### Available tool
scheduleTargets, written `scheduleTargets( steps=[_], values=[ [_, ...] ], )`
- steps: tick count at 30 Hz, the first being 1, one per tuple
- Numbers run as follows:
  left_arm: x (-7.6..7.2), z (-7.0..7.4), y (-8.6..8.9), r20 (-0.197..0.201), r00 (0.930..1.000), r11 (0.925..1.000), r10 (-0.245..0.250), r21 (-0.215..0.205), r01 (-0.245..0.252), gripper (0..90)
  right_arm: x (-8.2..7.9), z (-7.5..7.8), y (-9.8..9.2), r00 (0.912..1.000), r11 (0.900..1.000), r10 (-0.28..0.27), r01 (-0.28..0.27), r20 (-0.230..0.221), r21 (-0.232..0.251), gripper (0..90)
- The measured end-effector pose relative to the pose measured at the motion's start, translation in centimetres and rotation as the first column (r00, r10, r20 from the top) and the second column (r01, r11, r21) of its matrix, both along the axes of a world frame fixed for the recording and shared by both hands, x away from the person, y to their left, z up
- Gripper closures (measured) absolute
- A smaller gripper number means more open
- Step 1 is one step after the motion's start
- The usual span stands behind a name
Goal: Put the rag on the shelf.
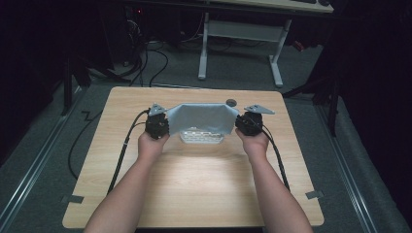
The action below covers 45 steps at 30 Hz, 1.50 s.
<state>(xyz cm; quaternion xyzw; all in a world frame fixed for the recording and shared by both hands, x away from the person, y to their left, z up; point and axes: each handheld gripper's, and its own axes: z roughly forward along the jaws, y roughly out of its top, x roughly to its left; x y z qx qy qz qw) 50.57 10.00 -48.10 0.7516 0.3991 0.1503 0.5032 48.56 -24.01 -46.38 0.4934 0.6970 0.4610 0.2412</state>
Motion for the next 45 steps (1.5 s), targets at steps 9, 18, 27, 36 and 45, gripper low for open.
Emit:
scheduleTargets(
  steps=[9,18,27,36,45],
  values=[
    [-0.2,-0.5,0.1,-0.007,0.9999,1.0000,0.009,-0.002,-0.009,89.2,0.1,-0.7,0.1,0.9999,1.000,0.001,-0.001,-0.017,0.002,88.9],
    [-0.4,-0.3,1.3,0.004,0.9987,0.9987,0.051,0.002,-0.051,71.5,0.1,-0.6,-0.1,0.9995,1.000,-0.012,0.012,-0.028,-0.010,73.5],
    [-1.0,0.8,3.3,0.028,0.9958,0.9962,0.087,-0.001,-0.087,59.7,-0.3,0.8,-1.4,0.9991,0.999,-0.042,0.042,0.001,-0.016,63.1],
    [-1.7,1.4,5.0,0.038,0.9933,0.9940,0.109,-0.014,-0.109,55.5,-1.2,2.2,-2.5,0.9980,0.998,-0.057,0.058,0.028,-0.031,58.2],
    [-1.7,1.7,4.6,0.045,0.9920,0.9925,0.118,-0.036,-0.116,56.3,-1.9,2.6,-2.5,0.9980,0.998,-0.050,0.051,0.040,-0.032,57.5]
  ],
)
